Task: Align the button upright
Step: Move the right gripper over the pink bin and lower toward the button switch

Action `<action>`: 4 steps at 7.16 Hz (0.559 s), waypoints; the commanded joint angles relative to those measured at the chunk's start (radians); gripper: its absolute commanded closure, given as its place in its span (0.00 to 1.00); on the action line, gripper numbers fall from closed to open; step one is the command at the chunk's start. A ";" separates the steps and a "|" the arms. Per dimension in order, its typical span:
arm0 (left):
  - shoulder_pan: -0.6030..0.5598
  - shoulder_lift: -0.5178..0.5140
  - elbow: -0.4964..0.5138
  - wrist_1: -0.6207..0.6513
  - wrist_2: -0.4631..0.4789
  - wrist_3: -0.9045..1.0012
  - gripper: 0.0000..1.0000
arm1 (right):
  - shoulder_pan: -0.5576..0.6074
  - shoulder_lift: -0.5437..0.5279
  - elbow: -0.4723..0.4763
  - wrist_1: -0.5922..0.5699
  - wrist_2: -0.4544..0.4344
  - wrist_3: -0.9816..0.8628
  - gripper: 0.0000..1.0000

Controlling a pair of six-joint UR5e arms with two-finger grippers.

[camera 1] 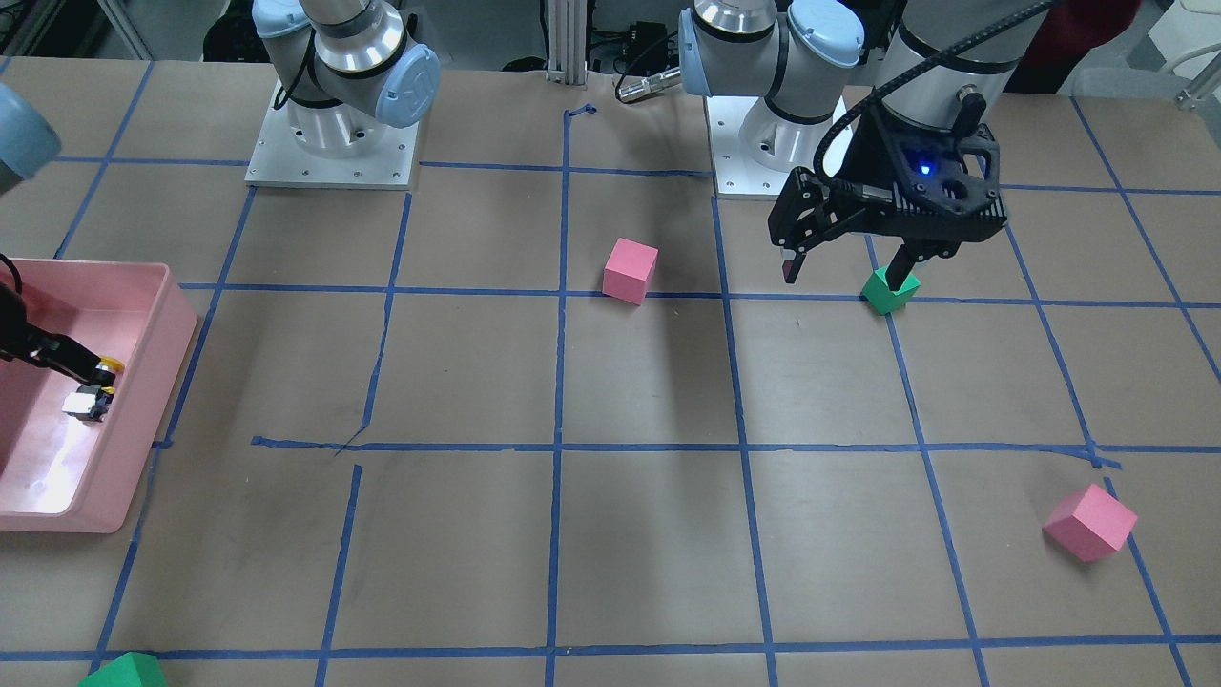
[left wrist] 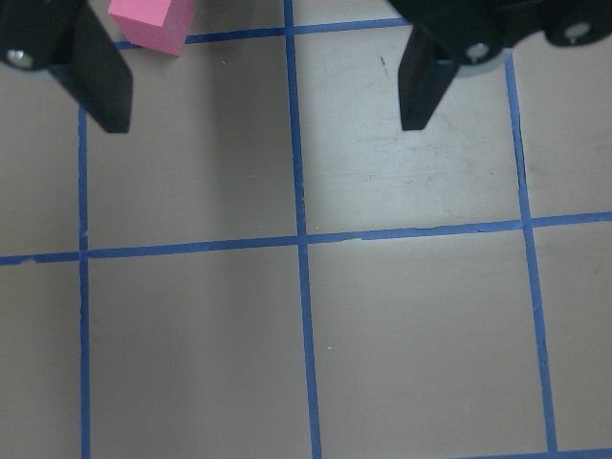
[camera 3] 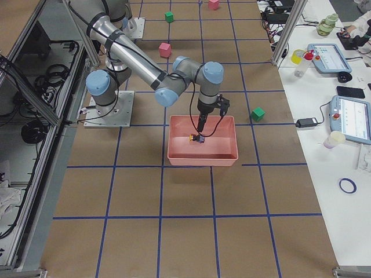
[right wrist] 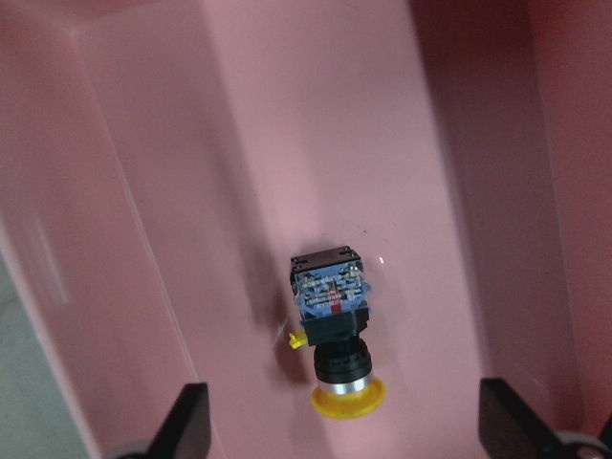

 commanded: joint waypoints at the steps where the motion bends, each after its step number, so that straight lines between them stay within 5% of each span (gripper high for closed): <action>1: 0.000 0.000 -0.003 0.000 0.014 -0.001 0.00 | -0.013 0.051 0.018 -0.036 0.005 -0.007 0.00; 4: 0.000 0.000 -0.006 0.000 0.014 -0.001 0.00 | -0.067 0.079 0.018 -0.038 0.015 -0.105 0.00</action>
